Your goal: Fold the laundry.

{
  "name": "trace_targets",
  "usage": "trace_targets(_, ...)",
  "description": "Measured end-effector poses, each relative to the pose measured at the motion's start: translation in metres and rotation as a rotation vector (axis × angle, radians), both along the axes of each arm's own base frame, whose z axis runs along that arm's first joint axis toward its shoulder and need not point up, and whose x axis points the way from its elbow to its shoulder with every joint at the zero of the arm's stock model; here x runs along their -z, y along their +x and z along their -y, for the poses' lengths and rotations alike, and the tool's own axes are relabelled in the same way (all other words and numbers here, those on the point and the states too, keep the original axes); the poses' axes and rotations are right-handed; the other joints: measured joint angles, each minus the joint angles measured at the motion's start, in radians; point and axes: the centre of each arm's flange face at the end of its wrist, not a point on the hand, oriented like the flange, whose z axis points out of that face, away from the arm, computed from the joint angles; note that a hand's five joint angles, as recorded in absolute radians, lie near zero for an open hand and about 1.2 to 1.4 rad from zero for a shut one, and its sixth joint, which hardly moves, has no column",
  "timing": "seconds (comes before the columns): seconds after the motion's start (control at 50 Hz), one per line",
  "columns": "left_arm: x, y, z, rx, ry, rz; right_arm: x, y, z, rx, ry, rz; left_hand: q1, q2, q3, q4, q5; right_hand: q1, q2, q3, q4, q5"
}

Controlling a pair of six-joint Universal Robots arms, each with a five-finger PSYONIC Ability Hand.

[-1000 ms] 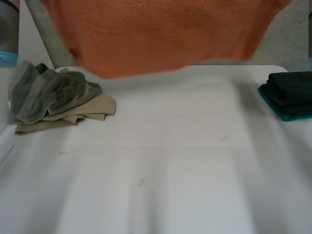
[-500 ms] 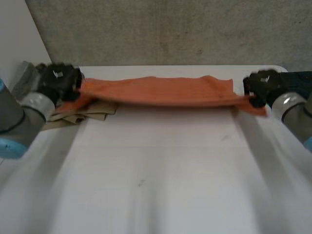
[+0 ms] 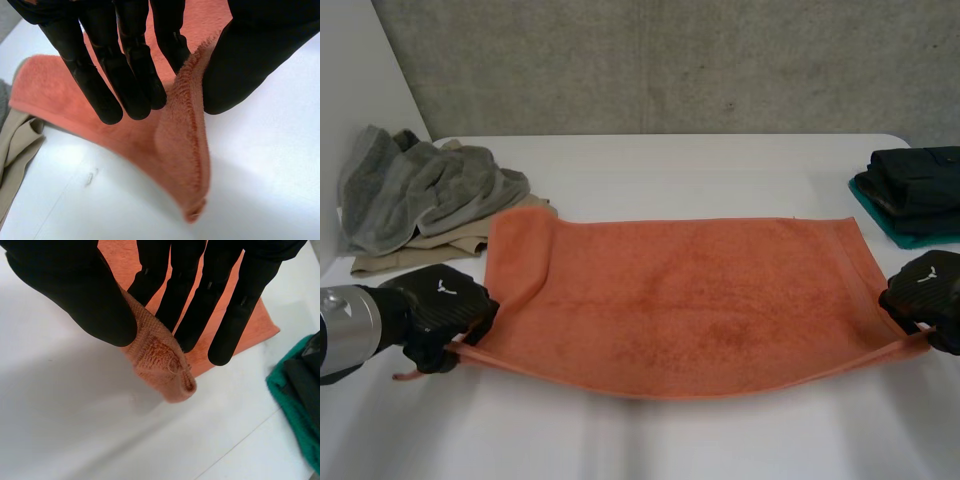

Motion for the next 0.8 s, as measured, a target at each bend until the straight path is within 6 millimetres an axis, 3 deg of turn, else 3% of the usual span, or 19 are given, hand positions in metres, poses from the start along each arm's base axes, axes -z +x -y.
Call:
trace_targets(0.06, -0.006, -0.004, 0.003, 0.027, -0.021, 0.015, 0.004, 0.002, 0.007, -0.012, -0.032, -0.006, 0.0, 0.0, 0.0, 0.0, 0.0, 0.0, 0.0, 0.0, 0.0, 0.0)
trace_targets(0.12, -0.008, -0.012, 0.023, 0.028, -0.088, 0.014, 0.012, 0.005, 0.024, 0.008, -0.079, 0.001, 0.0, 0.0, 0.0, 0.0, 0.0, 0.0, 0.0, 0.0, 0.0, 0.0)
trace_targets(0.24, -0.005, -0.04, 0.086, -0.023, -0.301, -0.018, 0.027, 0.018, 0.069, 0.076, -0.192, 0.038, 0.0, 0.0, 0.0, 0.0, 0.0, 0.0, 0.0, 0.0, 0.0, 0.0)
trace_targets(0.36, 0.001, -0.065, 0.13, -0.069, -0.439, -0.04, 0.035, 0.031, 0.106, 0.114, -0.31, 0.106, 0.0, 0.0, 0.0, 0.0, 0.0, 0.0, 0.0, 0.0, 0.0, 0.001)
trace_targets(0.52, 0.016, -0.089, 0.17, -0.096, -0.538, -0.053, 0.045, 0.053, 0.15, 0.099, -0.499, 0.2, 0.0, 0.0, 0.0, 0.0, 0.0, 0.0, 0.0, 0.0, 0.0, 0.001)
trace_targets(0.64, 0.033, -0.105, 0.194, -0.081, -0.611, -0.068, 0.055, 0.069, 0.173, 0.076, -0.626, 0.224, 0.0, 0.0, 0.0, 0.0, 0.0, -0.003, -0.004, -0.004, -0.004, -0.001)
trace_targets(0.68, 0.039, -0.11, 0.2, -0.073, -0.634, -0.073, 0.06, 0.074, 0.178, 0.073, -0.66, 0.226, 0.0, 0.0, 0.0, 0.0, 0.0, -0.175, -0.199, -0.202, -0.183, -0.189)
trace_targets(0.7, 0.041, -0.112, 0.203, -0.069, -0.645, -0.077, 0.062, 0.076, 0.18, 0.075, -0.674, 0.226, -0.103, -0.122, -0.102, -0.107, -0.08, -0.351, -0.38, -0.376, -0.375, -0.39)
trace_targets(0.76, 0.047, -0.119, 0.208, -0.062, -0.67, -0.09, 0.068, 0.08, 0.186, 0.089, -0.714, 0.225, -0.608, -0.543, -0.534, -0.549, -0.515, -0.797, -0.83, -0.8, -0.801, -0.829)
trace_targets(0.8, 0.051, -0.123, 0.21, -0.061, -0.684, -0.099, 0.07, 0.081, 0.19, 0.108, -0.741, 0.226, -0.87, -0.788, -0.778, -0.799, -0.759, -0.919, -0.956, -0.957, -0.96, -0.971)
